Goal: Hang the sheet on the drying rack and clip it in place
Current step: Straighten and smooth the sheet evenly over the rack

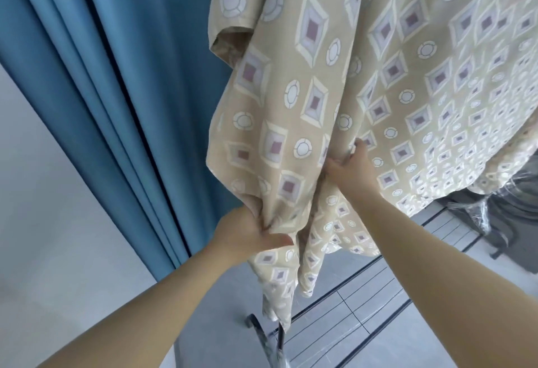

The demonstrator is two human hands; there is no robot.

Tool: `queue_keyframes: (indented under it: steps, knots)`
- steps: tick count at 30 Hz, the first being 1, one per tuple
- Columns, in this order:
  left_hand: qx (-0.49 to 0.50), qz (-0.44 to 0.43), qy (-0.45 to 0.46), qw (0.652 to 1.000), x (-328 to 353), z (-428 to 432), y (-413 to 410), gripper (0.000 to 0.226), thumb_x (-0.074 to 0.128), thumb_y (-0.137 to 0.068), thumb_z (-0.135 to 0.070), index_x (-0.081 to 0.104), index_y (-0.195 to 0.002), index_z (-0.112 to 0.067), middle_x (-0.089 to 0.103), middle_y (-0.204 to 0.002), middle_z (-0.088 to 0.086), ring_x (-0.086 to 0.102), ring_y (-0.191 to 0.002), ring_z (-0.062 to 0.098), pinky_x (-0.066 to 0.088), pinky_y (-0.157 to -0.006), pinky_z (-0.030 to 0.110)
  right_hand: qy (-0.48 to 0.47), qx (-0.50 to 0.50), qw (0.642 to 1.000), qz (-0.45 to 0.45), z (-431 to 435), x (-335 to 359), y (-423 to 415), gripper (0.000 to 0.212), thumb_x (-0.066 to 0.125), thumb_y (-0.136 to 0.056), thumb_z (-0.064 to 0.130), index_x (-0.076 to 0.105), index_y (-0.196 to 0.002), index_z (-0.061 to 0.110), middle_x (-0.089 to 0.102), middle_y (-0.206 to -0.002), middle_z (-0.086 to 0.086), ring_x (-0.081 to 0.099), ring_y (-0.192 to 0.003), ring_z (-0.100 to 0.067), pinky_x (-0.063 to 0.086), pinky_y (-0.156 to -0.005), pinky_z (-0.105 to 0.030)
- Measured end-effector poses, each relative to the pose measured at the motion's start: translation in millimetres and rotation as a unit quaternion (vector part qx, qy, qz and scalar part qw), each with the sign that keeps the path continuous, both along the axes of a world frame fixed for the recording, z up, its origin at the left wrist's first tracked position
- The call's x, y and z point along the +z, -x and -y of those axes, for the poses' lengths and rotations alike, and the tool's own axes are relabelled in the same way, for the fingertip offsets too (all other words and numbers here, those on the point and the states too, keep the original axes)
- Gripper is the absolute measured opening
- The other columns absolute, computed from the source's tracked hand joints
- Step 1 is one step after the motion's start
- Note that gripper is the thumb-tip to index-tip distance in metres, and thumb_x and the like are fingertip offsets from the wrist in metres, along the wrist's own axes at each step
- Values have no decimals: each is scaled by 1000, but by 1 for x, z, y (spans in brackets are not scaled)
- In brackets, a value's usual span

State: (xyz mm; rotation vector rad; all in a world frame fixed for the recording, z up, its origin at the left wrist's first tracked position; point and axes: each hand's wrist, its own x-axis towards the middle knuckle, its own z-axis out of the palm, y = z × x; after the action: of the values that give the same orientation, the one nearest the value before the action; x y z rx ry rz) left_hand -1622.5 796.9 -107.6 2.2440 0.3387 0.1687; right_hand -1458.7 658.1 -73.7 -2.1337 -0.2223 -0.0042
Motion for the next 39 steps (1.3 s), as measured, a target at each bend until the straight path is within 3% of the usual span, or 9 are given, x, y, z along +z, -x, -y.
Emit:
queue_keyframes:
  steps: [2, 7, 13, 18, 22, 25, 34, 37, 39]
  knots:
    - [13, -83, -172, 982, 1, -2, -5, 48, 64, -74, -58, 55, -79, -10, 62, -80, 10, 60, -82, 26, 44, -67, 28, 50, -2, 998, 30, -4, 6, -11, 34, 49, -86, 33, 51, -108, 7, 60, -89, -7, 57, -84, -30, 46, -70, -36]
    - [103, -135, -186, 968, -16, -14, -14, 38, 53, -89, -44, 61, -104, -11, 64, -104, 6, 60, -98, 26, 43, -73, 28, 143, 6, 987, 69, 14, -2, -25, 22, 40, -92, 23, 51, -85, 5, 52, -69, -5, 53, -70, -31, 40, -58, -33]
    - [142, -197, -221, 944, -27, -23, -17, 39, 49, -92, -44, 60, -104, -9, 63, -104, 8, 61, -97, 28, 38, -67, 27, 162, 30, 984, 65, 44, -13, -32, 21, 43, -94, 24, 53, -99, 6, 58, -83, -13, 56, -79, -33, 47, -67, -39]
    - [149, -210, -257, 931, -31, -23, -21, 42, 45, -92, -49, 61, -102, -12, 64, -100, 6, 59, -89, 25, 37, -65, 27, 187, 45, 980, 49, 58, -28, -26, 19, 44, -93, 24, 52, -89, 8, 56, -77, -11, 53, -76, -32, 44, -64, -35]
    - [148, -205, -257, 933, -35, -21, -19, 37, 47, -92, -49, 54, -83, -14, 50, -73, -2, 51, -76, 22, 35, -63, 27, 201, 53, 978, 23, 76, -49, -19, 21, 42, -94, 26, 49, -82, 10, 52, -66, -5, 55, -72, -32, 40, -58, -31]
    - [122, -225, -264, 930, -41, -18, -15, 34, 46, -93, -46, 57, -92, -14, 55, -82, 1, 59, -84, 25, 37, -64, 27, 211, 59, 976, -10, 81, -62, -11, 21, 40, -96, 30, 48, -86, 14, 54, -70, -6, 55, -74, -32, 40, -60, -32]
    - [78, -249, -66, 963, -52, -30, 5, 31, 64, -83, -32, 61, -107, -14, 64, -98, 11, 57, -85, 15, 45, -68, 24, 187, 40, 980, -48, 76, -66, -4, 13, 45, -91, 24, 51, -85, 14, 54, -74, -5, 55, -76, -31, 43, -63, -34]
    - [56, -191, 114, 973, -48, -28, 10, 44, 76, -75, -21, 54, -112, -25, 65, -99, -2, 60, -84, 13, 52, -70, 24, 102, -37, 994, -4, 67, -72, 19, 12, 50, -91, 23, 46, -89, 12, 46, -93, -4, 49, -70, -25, 38, -57, -31]
    - [72, -117, 237, 962, -42, -31, 9, 53, 79, -69, -16, 51, -112, -28, 63, -108, -4, 61, -100, 17, 52, -81, 27, 16, -81, 997, -3, 57, -71, 40, 22, 55, -90, 27, 40, -93, 11, 41, -97, -3, 45, -68, -20, 30, -52, -27]
